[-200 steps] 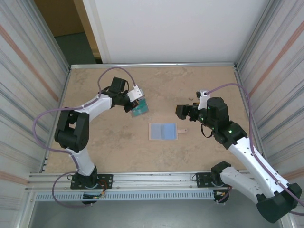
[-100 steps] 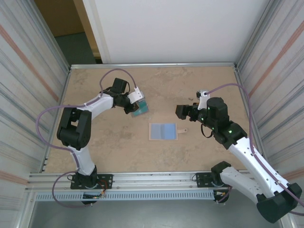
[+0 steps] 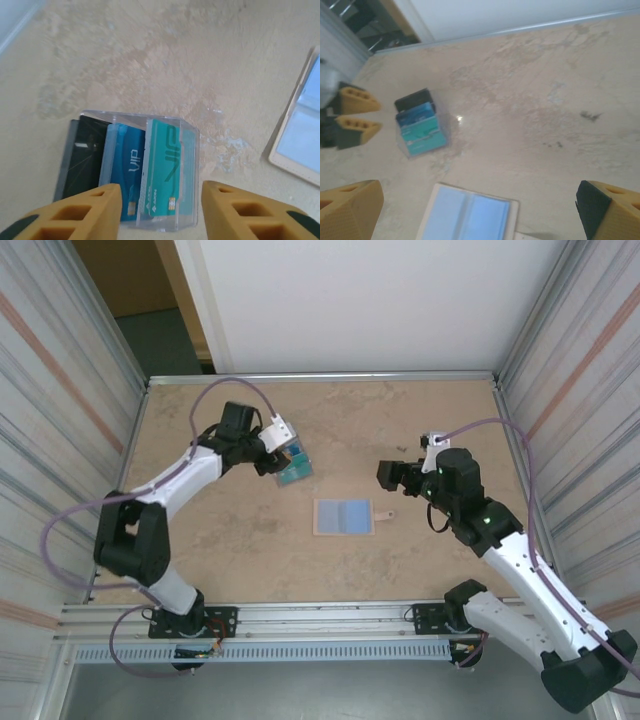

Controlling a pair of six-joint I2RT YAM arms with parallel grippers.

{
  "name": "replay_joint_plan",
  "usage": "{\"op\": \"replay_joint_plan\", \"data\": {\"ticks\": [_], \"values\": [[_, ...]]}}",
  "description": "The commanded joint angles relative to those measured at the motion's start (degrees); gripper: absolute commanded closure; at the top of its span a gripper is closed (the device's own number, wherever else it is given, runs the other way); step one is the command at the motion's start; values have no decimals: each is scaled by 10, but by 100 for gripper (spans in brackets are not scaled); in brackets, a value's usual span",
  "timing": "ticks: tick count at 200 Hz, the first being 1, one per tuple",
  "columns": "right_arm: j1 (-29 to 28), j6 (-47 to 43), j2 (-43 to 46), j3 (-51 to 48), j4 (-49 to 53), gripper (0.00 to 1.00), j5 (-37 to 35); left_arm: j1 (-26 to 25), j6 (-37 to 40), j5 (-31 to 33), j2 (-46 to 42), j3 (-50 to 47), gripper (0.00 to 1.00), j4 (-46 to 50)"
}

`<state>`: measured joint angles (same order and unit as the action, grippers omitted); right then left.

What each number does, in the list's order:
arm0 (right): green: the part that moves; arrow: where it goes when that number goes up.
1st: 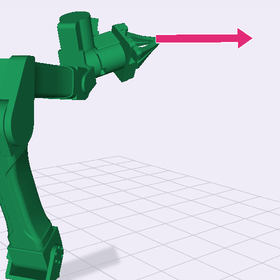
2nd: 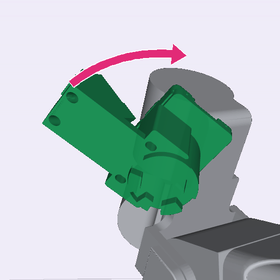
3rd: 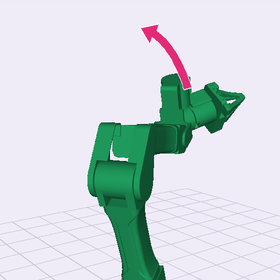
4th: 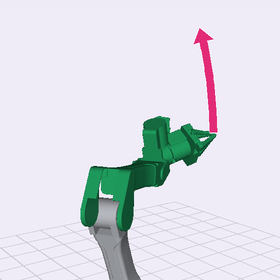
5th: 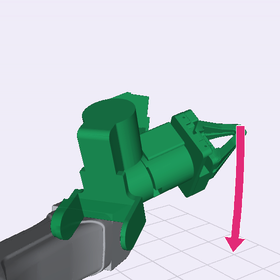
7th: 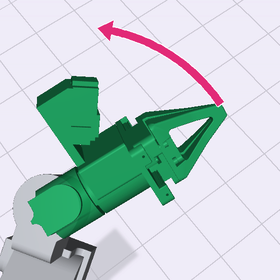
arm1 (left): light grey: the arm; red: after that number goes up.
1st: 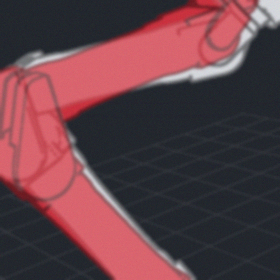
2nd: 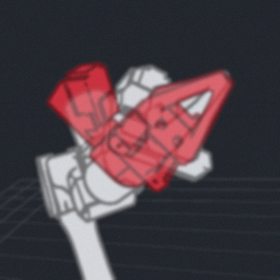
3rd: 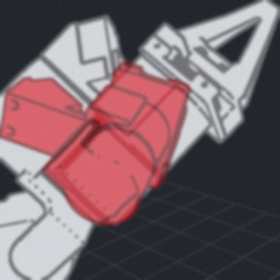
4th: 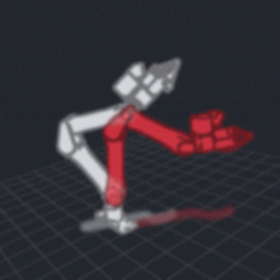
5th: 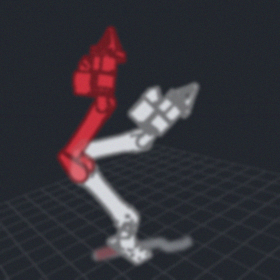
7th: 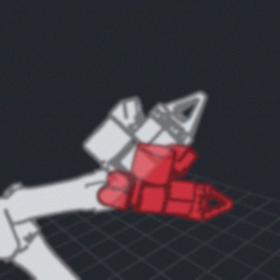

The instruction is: Take the credit cards out of the card holder

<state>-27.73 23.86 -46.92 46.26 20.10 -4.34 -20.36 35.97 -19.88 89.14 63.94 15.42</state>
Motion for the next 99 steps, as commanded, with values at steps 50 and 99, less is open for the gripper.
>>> {"op": "replay_joint_plan", "data": {"ticks": [50,99], "values": [[16,6,43,-51,22,1,-228,-3,-159,260,-212,-228,1,-190],[24,-49,78,-129,-53,2,-292,11,-239,389,-308,-360,1,-304]]}}
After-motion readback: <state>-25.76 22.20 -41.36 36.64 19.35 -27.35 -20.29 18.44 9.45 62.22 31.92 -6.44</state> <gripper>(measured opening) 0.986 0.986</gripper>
